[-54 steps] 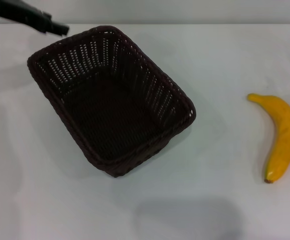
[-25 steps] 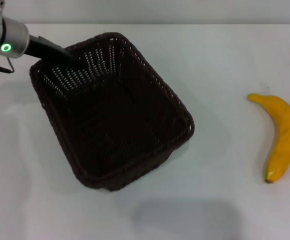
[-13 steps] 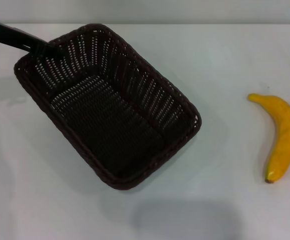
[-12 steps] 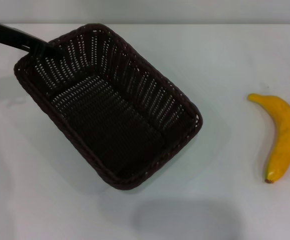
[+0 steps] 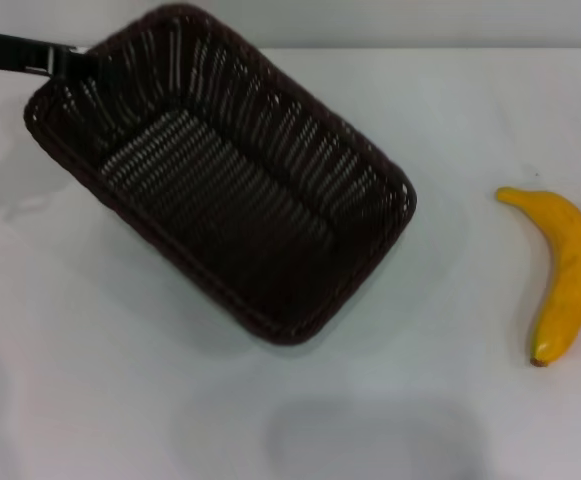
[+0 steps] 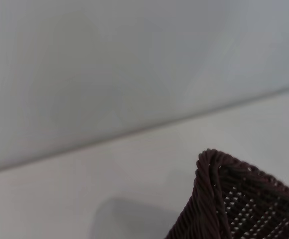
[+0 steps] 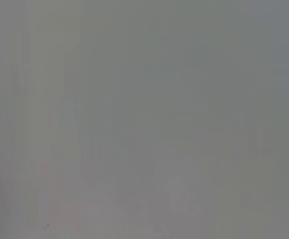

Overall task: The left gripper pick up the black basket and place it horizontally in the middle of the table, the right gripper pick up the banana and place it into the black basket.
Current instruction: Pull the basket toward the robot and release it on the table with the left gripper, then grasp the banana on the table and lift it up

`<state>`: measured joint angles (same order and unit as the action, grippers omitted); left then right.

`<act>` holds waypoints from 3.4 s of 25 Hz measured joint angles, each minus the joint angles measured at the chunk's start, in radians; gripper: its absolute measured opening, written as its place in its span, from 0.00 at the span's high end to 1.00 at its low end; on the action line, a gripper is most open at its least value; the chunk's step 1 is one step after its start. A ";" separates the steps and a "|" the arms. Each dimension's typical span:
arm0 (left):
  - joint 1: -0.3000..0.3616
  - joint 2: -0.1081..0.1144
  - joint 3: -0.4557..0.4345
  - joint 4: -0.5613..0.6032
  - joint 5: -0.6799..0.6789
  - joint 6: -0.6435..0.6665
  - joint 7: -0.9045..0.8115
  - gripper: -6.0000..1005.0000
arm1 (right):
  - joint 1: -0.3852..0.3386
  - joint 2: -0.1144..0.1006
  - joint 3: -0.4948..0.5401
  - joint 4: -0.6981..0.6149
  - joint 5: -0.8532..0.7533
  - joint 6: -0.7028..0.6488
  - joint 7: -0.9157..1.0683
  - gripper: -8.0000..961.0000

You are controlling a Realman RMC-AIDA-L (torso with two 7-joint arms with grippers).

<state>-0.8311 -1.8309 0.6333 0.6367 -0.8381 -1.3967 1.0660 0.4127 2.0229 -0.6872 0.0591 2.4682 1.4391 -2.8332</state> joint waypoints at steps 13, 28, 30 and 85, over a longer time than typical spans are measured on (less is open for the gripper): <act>0.211 -0.042 -0.060 0.048 -0.411 0.018 -0.004 0.81 | -0.003 -0.006 0.009 -0.034 0.002 -0.037 -0.008 0.09; 0.338 -0.181 -0.103 -0.036 -0.580 0.136 0.031 0.81 | -0.011 -0.011 0.013 -0.194 0.009 -0.175 -0.012 0.09; 0.336 -0.191 -0.100 -0.053 -0.587 0.153 0.039 0.81 | -0.009 -0.012 0.013 -0.212 0.009 -0.195 -0.012 0.09; 0.473 -0.196 -0.102 -0.157 -0.787 0.084 0.194 0.14 | -0.031 -0.005 0.062 -0.210 0.012 -0.138 0.020 0.09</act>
<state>-0.3584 -2.0274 0.5312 0.4796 -1.6250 -1.3127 1.2595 0.3813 2.0181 -0.6248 -0.1505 2.4801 1.3014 -2.8131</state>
